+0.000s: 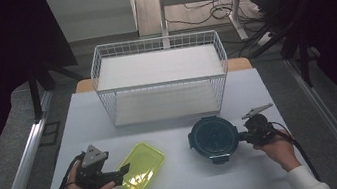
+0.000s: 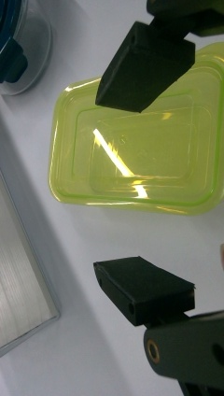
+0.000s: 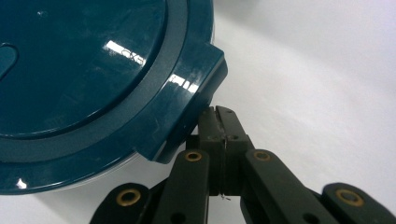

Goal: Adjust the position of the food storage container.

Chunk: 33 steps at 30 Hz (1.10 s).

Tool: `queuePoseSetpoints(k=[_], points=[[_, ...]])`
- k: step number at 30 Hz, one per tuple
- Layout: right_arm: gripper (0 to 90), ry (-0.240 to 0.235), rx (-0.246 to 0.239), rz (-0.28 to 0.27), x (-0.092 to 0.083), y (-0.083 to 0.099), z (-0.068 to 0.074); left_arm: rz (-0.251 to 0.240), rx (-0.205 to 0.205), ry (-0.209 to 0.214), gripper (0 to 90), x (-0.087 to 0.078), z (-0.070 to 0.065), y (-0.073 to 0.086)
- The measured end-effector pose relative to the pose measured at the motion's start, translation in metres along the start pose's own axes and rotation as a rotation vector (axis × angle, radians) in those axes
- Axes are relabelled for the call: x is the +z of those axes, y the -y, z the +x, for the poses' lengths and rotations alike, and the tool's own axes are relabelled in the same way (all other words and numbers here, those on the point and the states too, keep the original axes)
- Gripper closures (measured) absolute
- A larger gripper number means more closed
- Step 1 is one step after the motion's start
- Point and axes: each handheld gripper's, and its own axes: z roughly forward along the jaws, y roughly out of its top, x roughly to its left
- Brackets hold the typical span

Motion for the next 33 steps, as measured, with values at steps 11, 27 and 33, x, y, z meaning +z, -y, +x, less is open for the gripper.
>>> queuePoseSetpoints(k=[11,27,33], points=[[89.3,-0.022,-0.038,0.004,0.006,-0.009,0.018,0.001,0.001,0.000,17.6,0.001,0.000,0.000],[89.2,-0.066,-0.055,-0.002,0.011,-0.013,0.030,-0.001,-0.002,0.001,17.5,0.001,0.000,0.000],[89.2,-0.081,-0.059,-0.008,0.011,-0.013,0.032,-0.001,-0.002,0.001,17.5,0.001,0.000,0.000]])
